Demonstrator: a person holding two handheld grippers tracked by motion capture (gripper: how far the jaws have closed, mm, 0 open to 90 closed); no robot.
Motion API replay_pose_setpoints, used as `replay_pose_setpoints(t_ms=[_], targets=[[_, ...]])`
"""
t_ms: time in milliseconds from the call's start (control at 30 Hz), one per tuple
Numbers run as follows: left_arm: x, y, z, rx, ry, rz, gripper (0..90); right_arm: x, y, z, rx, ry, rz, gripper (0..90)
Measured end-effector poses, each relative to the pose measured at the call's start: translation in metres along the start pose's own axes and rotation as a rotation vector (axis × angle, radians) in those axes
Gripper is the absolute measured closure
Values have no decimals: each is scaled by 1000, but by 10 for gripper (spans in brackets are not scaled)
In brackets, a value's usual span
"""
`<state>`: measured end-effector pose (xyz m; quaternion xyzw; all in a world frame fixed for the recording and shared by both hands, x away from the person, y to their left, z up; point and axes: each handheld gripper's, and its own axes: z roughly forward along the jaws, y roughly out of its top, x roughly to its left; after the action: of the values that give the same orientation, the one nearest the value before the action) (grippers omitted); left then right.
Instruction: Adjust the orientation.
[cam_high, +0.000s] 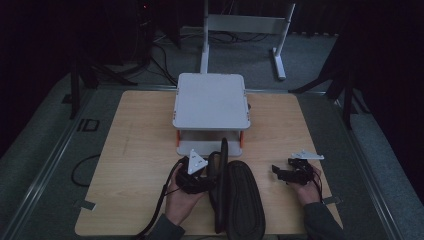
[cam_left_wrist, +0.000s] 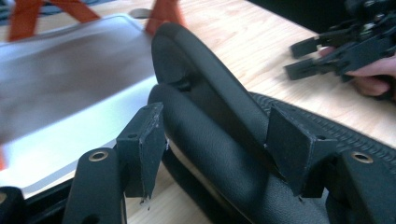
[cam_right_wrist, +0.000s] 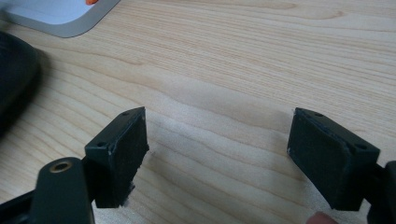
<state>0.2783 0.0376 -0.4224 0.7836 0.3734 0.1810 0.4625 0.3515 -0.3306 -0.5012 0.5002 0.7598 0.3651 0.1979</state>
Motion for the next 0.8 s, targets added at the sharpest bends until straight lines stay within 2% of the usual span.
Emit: replay_pose_setpoints(t_ms=[100,200,267,300,367,433,500,667,800], targets=[[-7,2,8,-7,-36,-8,372,0,0,0,0,1,1,198],[-13,2,17,-1,-69,-36,372,0,0,0,0,1,1,198],[-19,2,23,32,-88,-37,386,0,0,0,0,2,2,198],[-22,1,27,58,-98,-30,408,0,0,0,0,2,1,198],[-29,-2,36,113,-84,6,441,0,0,0,0,2,1,198],[-33,-7,40,143,-72,37,446,-1,0,0,0,3,2,198],[-33,-8,40,141,-70,40,432,-1,0,0,-1,4,3,198],[-21,-7,17,65,-42,43,408,-1,0,0,-1,5,3,198],[-7,-5,2,15,-1,41,404,0,0,0,0,2,0,198]])
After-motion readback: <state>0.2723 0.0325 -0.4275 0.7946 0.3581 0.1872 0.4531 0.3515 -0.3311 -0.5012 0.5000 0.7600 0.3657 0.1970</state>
